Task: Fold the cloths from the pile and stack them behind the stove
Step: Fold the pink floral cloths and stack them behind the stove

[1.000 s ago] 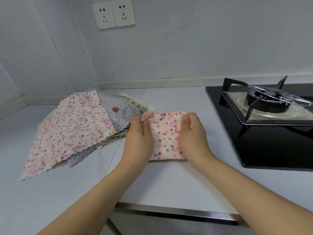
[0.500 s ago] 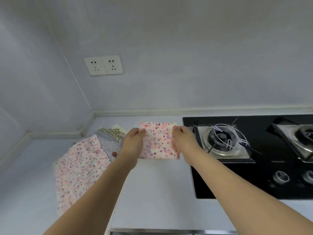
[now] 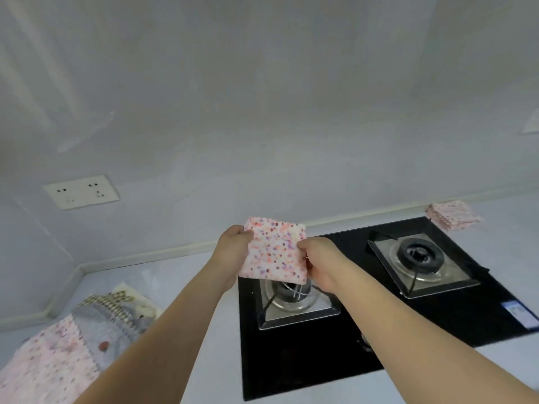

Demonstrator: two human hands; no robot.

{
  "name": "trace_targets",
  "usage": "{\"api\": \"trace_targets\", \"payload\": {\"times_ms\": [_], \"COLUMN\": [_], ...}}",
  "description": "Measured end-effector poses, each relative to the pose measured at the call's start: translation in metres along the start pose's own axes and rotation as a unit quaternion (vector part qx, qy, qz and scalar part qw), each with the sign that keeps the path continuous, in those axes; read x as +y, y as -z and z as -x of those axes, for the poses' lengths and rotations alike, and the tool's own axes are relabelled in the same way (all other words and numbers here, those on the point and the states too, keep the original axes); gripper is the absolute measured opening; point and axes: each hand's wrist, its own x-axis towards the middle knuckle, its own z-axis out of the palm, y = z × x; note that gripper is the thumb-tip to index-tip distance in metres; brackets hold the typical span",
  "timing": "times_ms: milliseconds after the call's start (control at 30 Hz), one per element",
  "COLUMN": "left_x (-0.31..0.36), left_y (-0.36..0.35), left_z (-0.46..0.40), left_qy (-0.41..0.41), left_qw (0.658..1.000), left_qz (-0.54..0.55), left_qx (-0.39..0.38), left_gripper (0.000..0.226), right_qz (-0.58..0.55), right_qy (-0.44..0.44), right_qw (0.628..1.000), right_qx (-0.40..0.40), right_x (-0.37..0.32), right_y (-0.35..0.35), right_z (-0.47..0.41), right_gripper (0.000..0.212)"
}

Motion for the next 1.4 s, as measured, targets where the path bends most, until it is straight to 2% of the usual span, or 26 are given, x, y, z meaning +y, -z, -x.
{"api": "trace_targets", "payload": {"times_ms": [167, 367, 500, 700, 867, 967, 1100, 1400], "left_x": [0.021, 0.024, 0.024, 0.032, 0.044, 0.051, 0.046, -0.004], "left_y": [-0.098, -0.182, -0.244, -0.378, -0.512, -0.586, -0.662, -0.731], "left_z": [-0.011, -0.046, -0.082, -0.119, -0.16, -0.192, -0.24, -0.305], "left_qy": [0.006, 0.038, 0.064, 0.109, 0.135, 0.139, 0.14, 0.144], "left_qw": [0.999, 0.997, 0.992, 0.984, 0.982, 0.981, 0.984, 0.989], "left_qz": [0.039, 0.051, 0.047, 0.053, 0.059, 0.069, 0.061, 0.007], "left_qx": [-0.03, -0.052, -0.093, -0.128, -0.12, -0.115, -0.095, -0.044], "left_gripper": [0.013, 0.019, 0.022, 0.019, 0.016, 0.012, 0.013, 0.017], "right_qz": [0.05, 0.081, 0.094, 0.106, 0.118, 0.124, 0.15, 0.221], "right_qy": [0.018, 0.006, -0.003, 0.012, 0.02, 0.03, 0.026, 0.024], "right_qw": [0.998, 0.994, 0.99, 0.985, 0.981, 0.98, 0.976, 0.962], "right_qx": [0.036, 0.069, 0.109, 0.133, 0.152, 0.154, 0.156, 0.162], "right_x": [-0.037, -0.059, -0.068, -0.097, -0.13, -0.154, -0.169, -0.139], "right_y": [0.096, 0.171, 0.227, 0.349, 0.466, 0.528, 0.585, 0.635], "right_z": [-0.028, -0.076, -0.107, -0.153, -0.211, -0.254, -0.323, -0.423], "right_gripper": [0.022, 0.019, 0.022, 0.024, 0.024, 0.038, 0.034, 0.034]}}
